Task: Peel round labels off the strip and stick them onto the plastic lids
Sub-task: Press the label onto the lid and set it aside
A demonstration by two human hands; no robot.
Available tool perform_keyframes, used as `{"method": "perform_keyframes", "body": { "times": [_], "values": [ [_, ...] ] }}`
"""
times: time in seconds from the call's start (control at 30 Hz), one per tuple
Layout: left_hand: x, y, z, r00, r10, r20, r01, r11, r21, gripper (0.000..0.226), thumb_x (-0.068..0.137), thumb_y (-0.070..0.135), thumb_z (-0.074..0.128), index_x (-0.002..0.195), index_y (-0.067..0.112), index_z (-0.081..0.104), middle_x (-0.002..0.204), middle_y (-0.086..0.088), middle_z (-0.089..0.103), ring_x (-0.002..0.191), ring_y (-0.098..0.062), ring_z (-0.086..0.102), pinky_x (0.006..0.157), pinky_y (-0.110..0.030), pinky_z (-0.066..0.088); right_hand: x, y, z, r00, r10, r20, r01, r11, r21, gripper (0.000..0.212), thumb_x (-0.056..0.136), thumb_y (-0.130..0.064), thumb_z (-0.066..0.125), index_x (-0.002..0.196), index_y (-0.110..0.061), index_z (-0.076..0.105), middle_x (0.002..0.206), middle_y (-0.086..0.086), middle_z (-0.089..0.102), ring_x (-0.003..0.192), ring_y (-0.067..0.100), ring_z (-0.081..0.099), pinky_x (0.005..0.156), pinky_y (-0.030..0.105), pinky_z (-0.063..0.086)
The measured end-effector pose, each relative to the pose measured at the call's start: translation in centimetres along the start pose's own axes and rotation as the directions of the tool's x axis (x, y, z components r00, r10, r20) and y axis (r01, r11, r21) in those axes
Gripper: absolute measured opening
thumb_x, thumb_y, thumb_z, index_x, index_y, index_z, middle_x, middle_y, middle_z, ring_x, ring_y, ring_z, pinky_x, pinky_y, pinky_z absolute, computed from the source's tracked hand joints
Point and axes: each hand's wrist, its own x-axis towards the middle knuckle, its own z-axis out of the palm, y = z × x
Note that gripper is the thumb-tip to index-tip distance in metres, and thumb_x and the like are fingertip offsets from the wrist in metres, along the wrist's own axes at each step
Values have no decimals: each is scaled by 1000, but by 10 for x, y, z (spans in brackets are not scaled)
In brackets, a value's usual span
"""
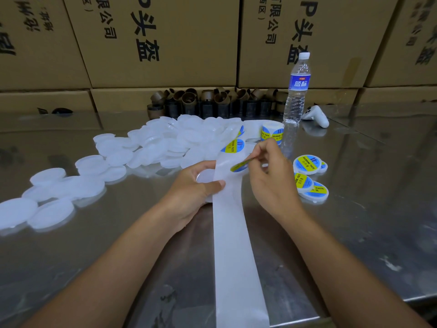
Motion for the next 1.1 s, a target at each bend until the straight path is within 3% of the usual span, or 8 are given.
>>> {"method": "perform_keyframes", "body": {
  "times": [0.07, 0.17, 0.23, 0.4, 0.6, 0.73, 0.93, 1.1],
  "values": [
    [0, 0, 0, 1000, -1, -17, 1, 1000, 2, 31, 86, -5, 62, 111, 13, 64, 108, -17, 70, 85, -23, 70, 75, -30, 59, 2, -3, -1, 999, 35, -32, -32, 994, 103, 31, 84, 5, 45, 79, -25, 43, 76, -13, 53, 68, -2, 50, 59, 12, 38],
    [2, -1, 1, 995, -1, -102, -1, 1000, -17, 32, 87, 4, 66, 117, 13, 60, 116, -16, 66, 76, -18, 70, 68, -26, 58, 4, -6, -2, 996, 80, -28, -73, 979, 191, 37, 83, 7, 46, 83, -30, 45, 80, -6, 58, 69, 2, 53, 58, 9, 38],
    [5, -1, 0, 972, -13, -233, 10, 1000, -15, 31, 88, 11, 67, 117, 16, 57, 122, -13, 60, 87, -19, 68, 80, -32, 56, 5, -8, -3, 996, 83, -19, -77, 973, 219, 39, 83, 9, 47, 86, -30, 47, 81, -1, 61, 71, 8, 54, 58, 9, 39],
    [9, 5, -1, 928, -2, -374, -78, 976, -201, 27, 93, 5, 55, 119, 11, 49, 113, -13, 62, 76, -19, 66, 77, -32, 51, 5, -11, -8, 992, 126, 26, -128, 940, 318, 42, 83, 11, 47, 92, -30, 54, 90, 8, 57, 75, 20, 61, 63, 30, 49],
    [6, 11, -1, 980, -97, -172, 12, 899, -437, 11, 99, 20, 47, 104, 10, 49, 96, -14, 68, 68, -23, 71, 72, -37, 55, 4, -14, -10, 985, 136, 108, -167, 907, 388, 48, 83, 15, 46, 92, -30, 58, 92, 4, 52, 58, 7, 58, 57, 18, 47],
    [4, 11, 1, 990, -134, -33, 107, 894, -434, 27, 98, 36, 45, 101, 10, 49, 86, -13, 72, 72, -29, 71, 70, -39, 56, 3, -15, -10, 979, 109, 172, -167, 913, 371, 48, 84, 12, 49, 92, -33, 61, 91, -7, 51, 52, -3, 53, 53, 14, 42],
    [2, 10, 3, 980, -175, 91, 196, 916, -350, 61, 99, 46, 36, 137, 0, 41, 125, -23, 61, 97, -41, 67, 75, -43, 54, -1, -17, -9, 960, 21, 280, -131, 916, 380, 46, 86, 12, 49, 92, -30, 65, 89, -19, 58, 58, -5, 52, 54, 7, 40],
    [3, 6, 3, 969, -165, 184, 208, 946, -248, 65, 98, 53, 27, 134, 2, 47, 126, -19, 62, 109, -37, 63, 88, -47, 53, -4, -20, -7, 928, -37, 372, -86, 948, 308, 44, 86, 11, 49, 89, -29, 67, 113, 5, 58, 65, -3, 57, 57, 14, 45]
  ]
}}
